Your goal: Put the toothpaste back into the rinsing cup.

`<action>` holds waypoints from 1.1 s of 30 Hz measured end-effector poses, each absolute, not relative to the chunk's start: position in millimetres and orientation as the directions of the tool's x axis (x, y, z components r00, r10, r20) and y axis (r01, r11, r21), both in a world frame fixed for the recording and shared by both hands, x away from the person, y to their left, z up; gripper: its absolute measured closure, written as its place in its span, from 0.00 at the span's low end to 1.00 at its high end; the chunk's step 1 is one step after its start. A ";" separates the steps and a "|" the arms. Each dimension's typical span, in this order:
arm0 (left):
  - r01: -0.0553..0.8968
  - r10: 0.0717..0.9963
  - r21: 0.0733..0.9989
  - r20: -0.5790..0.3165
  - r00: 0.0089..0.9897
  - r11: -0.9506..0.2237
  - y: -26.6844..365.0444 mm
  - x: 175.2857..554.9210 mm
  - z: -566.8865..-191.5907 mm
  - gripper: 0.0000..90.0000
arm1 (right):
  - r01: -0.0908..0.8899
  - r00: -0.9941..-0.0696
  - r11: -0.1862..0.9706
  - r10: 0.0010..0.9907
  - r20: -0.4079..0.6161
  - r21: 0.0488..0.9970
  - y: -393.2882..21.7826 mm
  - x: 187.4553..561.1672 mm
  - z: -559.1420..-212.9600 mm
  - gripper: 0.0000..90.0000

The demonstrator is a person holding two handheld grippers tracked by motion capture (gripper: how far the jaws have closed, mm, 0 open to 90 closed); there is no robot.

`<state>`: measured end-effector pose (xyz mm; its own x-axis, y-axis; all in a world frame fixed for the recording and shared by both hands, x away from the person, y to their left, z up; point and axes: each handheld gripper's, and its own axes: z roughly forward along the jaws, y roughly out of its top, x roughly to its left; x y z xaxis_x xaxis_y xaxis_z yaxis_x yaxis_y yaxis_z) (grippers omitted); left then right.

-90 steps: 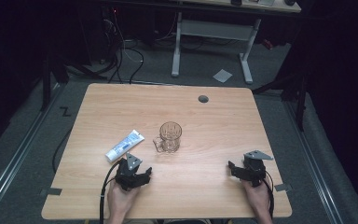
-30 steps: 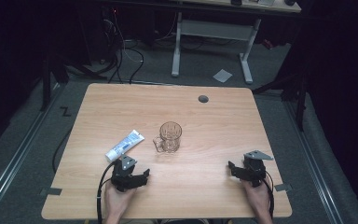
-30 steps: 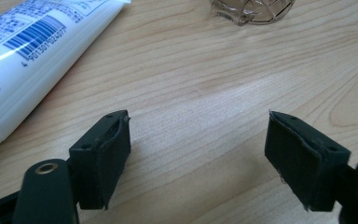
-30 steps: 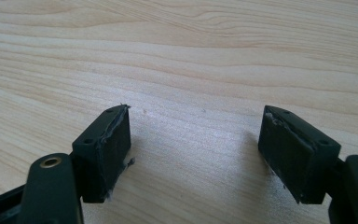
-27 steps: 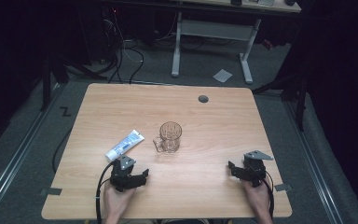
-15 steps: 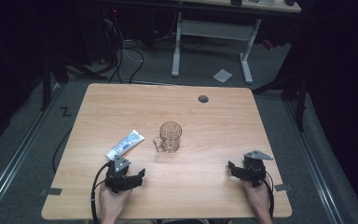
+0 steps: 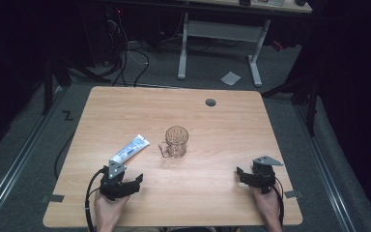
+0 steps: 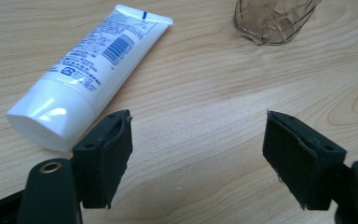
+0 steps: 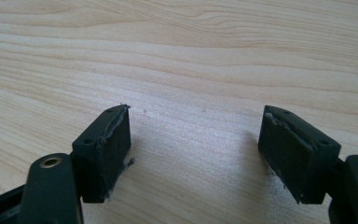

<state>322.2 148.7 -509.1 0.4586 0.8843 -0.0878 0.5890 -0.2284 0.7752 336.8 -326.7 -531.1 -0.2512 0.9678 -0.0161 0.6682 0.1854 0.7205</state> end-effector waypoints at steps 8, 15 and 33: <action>0.588 0.899 0.779 -0.075 0.431 -0.217 159.2 323.9 -503.0 0.26 | 0.669 -0.251 0.186 0.968 -0.017 0.720 -326.8 336.7 -531.0 0.28; 0.590 0.911 0.782 -0.070 0.405 -0.202 171.2 326.5 -497.0 0.26 | 0.669 -0.251 0.186 0.968 -0.017 0.719 -326.8 336.7 -531.0 0.28; 0.596 0.915 0.773 -0.050 0.399 -0.218 180.4 349.7 -483.5 0.25 | 0.669 -0.251 0.186 0.968 -0.017 0.720 -326.8 336.7 -531.0 0.28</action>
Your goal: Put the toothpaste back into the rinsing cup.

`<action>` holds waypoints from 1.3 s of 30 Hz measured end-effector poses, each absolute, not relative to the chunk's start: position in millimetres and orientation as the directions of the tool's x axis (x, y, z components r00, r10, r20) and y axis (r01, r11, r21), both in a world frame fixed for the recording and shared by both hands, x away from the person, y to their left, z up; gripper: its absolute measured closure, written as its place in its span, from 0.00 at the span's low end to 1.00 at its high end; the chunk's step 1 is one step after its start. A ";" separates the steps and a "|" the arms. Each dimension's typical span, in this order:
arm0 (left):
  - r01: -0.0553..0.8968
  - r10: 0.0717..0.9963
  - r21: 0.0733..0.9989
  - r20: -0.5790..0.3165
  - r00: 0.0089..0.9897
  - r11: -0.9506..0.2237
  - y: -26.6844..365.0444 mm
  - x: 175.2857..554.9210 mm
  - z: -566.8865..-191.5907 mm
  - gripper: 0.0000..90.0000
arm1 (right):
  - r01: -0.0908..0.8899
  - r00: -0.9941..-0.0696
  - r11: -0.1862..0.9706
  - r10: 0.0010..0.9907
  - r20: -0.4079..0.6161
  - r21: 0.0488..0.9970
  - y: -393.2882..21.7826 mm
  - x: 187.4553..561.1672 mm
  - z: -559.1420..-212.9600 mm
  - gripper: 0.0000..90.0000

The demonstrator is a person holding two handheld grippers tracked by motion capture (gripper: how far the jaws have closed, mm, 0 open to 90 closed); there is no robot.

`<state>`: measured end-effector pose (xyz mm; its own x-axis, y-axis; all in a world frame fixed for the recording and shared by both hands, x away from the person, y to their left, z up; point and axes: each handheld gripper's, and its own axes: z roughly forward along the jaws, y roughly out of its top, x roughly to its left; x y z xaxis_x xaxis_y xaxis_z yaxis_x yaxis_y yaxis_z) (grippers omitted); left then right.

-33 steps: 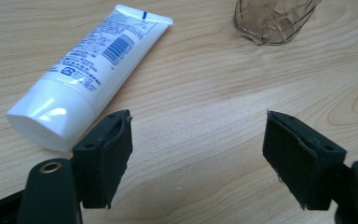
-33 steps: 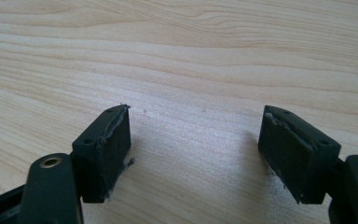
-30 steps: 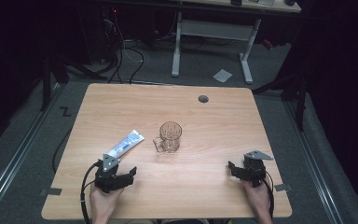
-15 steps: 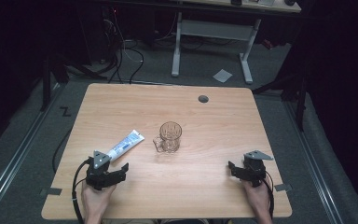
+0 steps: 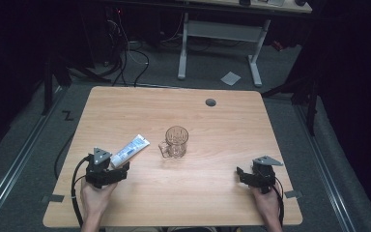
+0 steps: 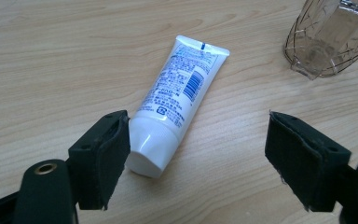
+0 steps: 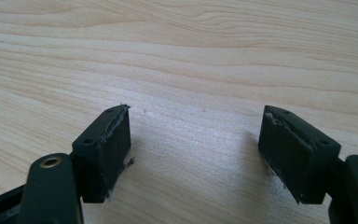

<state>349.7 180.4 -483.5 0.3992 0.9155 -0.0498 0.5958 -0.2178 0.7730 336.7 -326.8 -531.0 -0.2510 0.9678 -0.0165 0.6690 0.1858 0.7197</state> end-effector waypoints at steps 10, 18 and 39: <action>0.595 0.904 0.757 -0.012 0.427 -0.271 172.8 366.8 -473.3 0.26 | 0.668 -0.252 0.186 0.968 -0.017 0.720 -326.8 336.7 -531.1 0.28; 0.607 0.905 0.742 -0.001 0.425 -0.285 168.6 376.6 -467.1 0.27 | 0.669 -0.252 0.187 0.968 -0.018 0.719 -326.9 336.7 -531.0 0.28; 0.590 0.886 0.742 0.012 0.464 -0.319 152.9 408.1 -451.7 0.32 | 0.667 -0.256 0.190 0.966 -0.017 0.720 -327.0 336.2 -531.1 0.28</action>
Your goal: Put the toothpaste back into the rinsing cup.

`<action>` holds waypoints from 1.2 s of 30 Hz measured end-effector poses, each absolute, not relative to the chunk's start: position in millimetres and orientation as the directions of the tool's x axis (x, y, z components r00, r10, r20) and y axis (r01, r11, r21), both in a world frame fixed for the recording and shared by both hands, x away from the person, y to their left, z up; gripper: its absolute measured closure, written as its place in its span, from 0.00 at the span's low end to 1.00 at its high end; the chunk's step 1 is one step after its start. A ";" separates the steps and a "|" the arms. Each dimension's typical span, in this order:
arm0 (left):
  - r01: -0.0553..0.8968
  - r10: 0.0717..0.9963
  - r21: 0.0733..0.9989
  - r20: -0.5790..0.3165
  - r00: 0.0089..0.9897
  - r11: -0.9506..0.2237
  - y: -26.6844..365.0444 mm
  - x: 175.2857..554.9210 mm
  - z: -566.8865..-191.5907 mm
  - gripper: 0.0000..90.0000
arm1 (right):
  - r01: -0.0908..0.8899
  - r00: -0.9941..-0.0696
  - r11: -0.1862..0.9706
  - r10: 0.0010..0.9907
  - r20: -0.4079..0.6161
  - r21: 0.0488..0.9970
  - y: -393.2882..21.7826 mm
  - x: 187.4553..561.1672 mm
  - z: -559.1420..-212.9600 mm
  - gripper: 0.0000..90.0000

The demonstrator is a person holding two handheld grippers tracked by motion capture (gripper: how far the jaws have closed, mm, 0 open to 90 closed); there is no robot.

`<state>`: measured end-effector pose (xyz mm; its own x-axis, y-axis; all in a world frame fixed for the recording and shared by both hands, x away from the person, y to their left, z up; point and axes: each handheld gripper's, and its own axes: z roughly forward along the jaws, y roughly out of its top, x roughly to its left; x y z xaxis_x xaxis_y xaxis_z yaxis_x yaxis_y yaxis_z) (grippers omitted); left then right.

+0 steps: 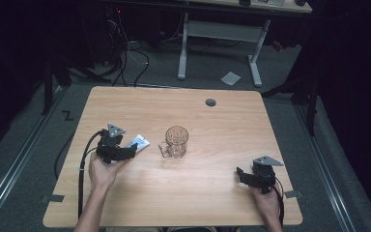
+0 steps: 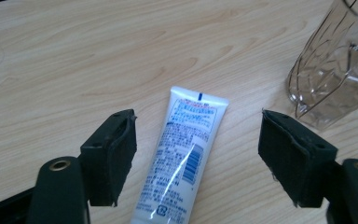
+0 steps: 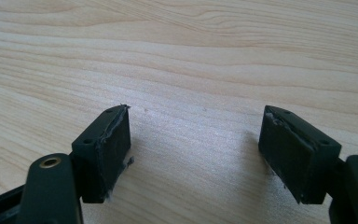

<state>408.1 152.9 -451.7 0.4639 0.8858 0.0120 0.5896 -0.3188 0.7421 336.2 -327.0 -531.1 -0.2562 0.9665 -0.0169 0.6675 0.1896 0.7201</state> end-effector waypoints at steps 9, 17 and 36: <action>0.618 0.881 0.713 0.000 0.473 -0.331 149.5 421.6 -455.6 0.32 | 0.668 -0.257 0.190 0.966 -0.017 0.719 -327.0 336.1 -531.0 0.28; 0.632 0.878 0.682 0.031 0.478 -0.368 139.7 436.5 -455.5 0.31 | 0.669 -0.255 0.189 0.967 -0.017 0.719 -327.0 335.9 -531.0 0.28; 0.669 0.853 0.592 0.062 0.518 -0.450 124.6 456.2 -482.3 0.36 | 0.669 -0.255 0.189 0.967 -0.017 0.719 -327.0 335.9 -531.0 0.28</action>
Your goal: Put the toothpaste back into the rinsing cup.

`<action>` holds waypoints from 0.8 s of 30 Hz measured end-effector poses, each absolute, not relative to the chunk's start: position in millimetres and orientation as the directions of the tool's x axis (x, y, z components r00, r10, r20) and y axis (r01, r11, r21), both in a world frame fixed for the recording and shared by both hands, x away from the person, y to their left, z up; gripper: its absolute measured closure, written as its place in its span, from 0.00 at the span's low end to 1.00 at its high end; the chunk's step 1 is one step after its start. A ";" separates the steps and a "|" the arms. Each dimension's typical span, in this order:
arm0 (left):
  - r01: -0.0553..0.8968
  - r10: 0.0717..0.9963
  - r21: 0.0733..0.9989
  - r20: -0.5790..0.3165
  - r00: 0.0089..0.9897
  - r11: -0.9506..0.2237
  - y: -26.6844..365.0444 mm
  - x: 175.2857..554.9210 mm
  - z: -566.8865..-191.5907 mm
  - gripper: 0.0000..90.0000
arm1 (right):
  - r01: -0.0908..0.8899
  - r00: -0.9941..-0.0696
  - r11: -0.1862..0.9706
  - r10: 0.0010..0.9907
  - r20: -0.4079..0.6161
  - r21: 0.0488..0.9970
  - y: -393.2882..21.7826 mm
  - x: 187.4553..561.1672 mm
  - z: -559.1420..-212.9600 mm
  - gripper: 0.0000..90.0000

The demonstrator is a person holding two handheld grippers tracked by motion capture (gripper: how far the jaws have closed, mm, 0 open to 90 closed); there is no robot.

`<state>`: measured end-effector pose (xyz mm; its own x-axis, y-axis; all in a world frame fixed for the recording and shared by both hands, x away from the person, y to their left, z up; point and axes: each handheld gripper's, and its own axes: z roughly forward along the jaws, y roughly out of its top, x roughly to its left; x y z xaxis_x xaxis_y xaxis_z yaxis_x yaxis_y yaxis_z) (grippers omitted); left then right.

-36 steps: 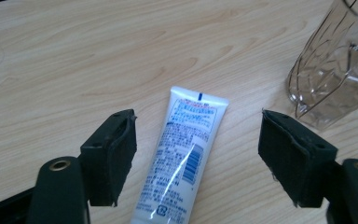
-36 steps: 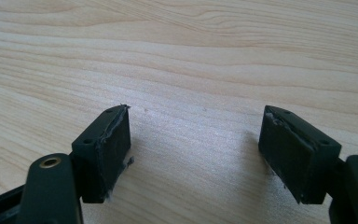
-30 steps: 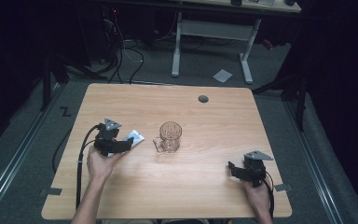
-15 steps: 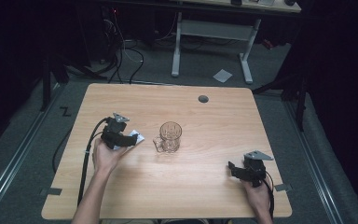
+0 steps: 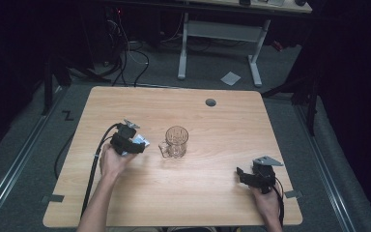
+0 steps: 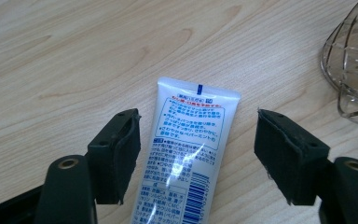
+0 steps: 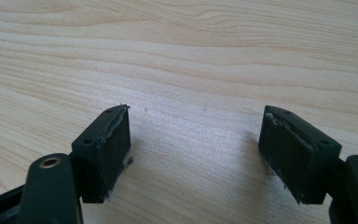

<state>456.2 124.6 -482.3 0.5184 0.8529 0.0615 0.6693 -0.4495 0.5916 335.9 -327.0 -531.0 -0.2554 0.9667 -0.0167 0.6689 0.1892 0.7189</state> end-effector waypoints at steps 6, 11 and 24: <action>0.676 0.849 0.573 0.067 0.524 -0.463 121.8 460.4 -489.8 0.36 | 0.669 -0.256 0.189 0.967 -0.017 0.719 -327.0 336.0 -531.0 0.28; 0.686 0.847 0.549 0.077 0.527 -0.477 119.9 463.6 -496.2 0.39 | 0.670 -0.253 0.187 0.967 -0.015 0.718 -326.8 335.9 -530.9 0.28; 0.708 0.854 0.527 0.072 0.515 -0.471 123.0 468.7 -501.6 0.43 | 0.669 -0.255 0.188 0.967 -0.016 0.719 -326.9 336.0 -531.0 0.28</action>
<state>468.7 123.0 -501.6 0.5145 0.8544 0.0725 0.7077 -0.4708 0.5267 336.0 -326.9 -531.0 -0.2547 0.9669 -0.0159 0.6693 0.1882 0.7188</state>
